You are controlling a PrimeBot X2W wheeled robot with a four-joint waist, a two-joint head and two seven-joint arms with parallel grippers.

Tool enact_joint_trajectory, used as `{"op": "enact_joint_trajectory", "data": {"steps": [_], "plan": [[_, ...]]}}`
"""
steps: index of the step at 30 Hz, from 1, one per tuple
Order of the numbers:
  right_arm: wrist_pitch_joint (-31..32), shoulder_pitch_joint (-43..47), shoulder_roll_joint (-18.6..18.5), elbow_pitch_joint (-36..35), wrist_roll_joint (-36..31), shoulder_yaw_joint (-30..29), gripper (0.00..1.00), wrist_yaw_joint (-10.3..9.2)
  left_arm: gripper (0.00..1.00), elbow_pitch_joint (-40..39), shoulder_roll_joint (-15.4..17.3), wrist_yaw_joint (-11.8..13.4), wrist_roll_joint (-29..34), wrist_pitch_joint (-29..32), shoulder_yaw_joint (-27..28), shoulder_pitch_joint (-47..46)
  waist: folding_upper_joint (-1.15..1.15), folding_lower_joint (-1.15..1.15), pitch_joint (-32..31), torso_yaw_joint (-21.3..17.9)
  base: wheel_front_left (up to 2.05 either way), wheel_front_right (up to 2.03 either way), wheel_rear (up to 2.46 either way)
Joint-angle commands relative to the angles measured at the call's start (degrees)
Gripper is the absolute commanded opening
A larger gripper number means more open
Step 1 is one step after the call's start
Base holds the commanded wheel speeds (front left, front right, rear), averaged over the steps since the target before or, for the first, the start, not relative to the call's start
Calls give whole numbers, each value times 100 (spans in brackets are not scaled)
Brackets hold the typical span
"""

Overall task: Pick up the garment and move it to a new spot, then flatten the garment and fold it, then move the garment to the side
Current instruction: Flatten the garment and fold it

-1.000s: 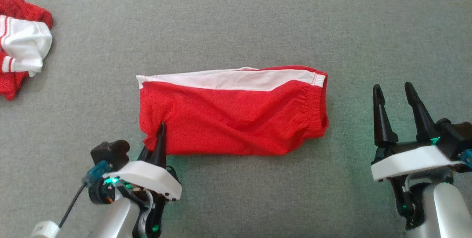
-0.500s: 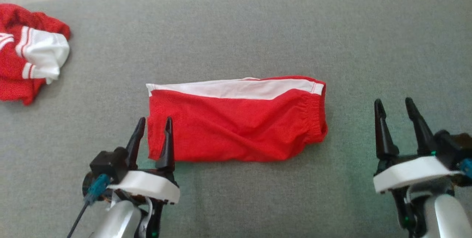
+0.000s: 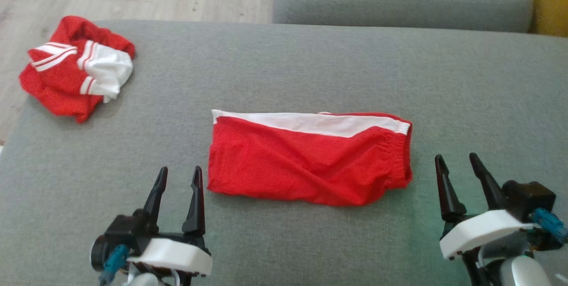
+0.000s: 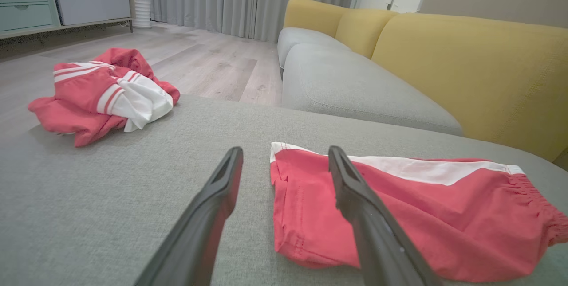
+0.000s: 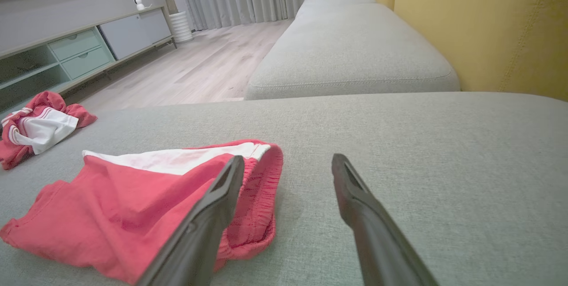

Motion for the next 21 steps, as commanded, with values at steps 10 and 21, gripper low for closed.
{"op": "enact_joint_trajectory", "data": {"steps": [10,21], "plan": [[910,-1013,-24,762,267,199,100,39,100,-439,0,119,-7,5,14,-50,0,1,49,399,0,0,0],[1995,-1716,-24,2123,283,148,98,39,100,-345,-138,87,-3,-114,-13,-188,0,1,349,685,0,0,0]]}}
